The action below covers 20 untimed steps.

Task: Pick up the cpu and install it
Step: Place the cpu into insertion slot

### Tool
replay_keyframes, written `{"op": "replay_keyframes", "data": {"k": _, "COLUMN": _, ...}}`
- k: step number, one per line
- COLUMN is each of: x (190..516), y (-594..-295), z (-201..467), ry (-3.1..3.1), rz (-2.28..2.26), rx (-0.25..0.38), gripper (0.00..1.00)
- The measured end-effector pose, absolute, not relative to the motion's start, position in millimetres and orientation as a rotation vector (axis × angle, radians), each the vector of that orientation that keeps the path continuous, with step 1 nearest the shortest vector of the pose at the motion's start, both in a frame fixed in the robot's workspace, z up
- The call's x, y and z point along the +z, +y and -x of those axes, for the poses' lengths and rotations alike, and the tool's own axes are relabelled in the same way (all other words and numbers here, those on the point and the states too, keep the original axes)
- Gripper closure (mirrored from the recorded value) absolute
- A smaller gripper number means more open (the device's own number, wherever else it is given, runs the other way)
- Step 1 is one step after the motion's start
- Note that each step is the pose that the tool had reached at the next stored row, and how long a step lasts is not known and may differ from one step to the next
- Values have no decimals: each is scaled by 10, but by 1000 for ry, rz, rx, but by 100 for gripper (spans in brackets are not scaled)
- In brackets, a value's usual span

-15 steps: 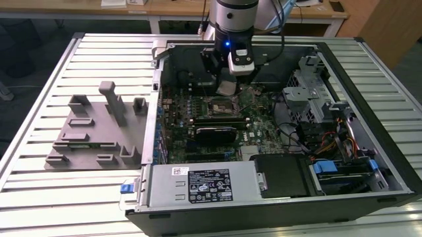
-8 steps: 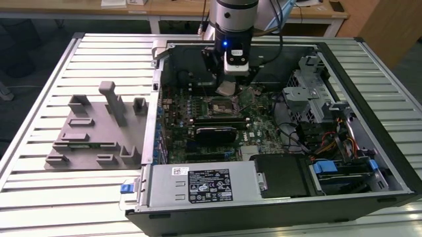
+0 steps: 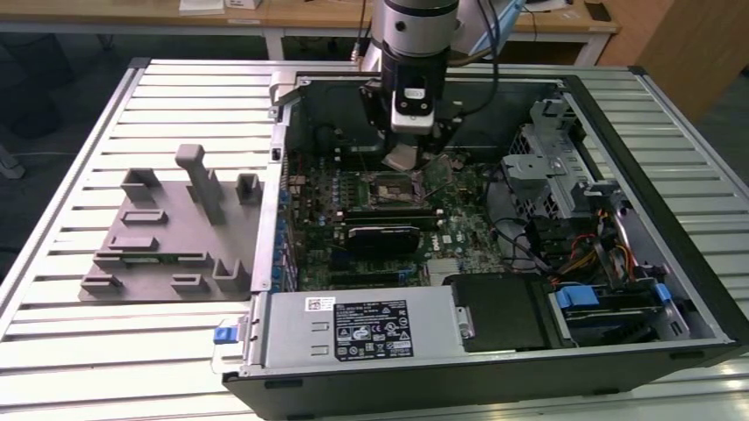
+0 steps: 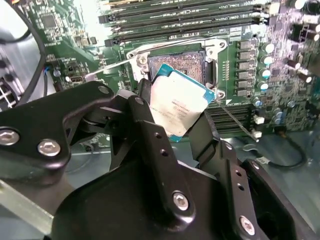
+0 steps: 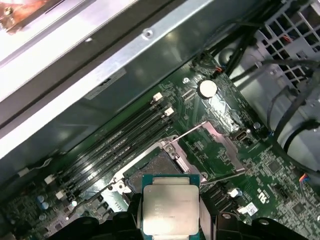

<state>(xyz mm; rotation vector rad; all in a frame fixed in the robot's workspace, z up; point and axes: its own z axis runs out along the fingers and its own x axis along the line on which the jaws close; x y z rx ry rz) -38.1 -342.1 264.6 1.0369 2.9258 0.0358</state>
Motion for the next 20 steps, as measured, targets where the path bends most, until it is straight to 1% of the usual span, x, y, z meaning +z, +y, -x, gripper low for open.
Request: {"op": "replay_keyframes", "data": {"k": 20, "x": 2618, "y": -3421, "z": 381, "ry": 2702, "rz": -1521, "rx": 25, "gripper": 46}}
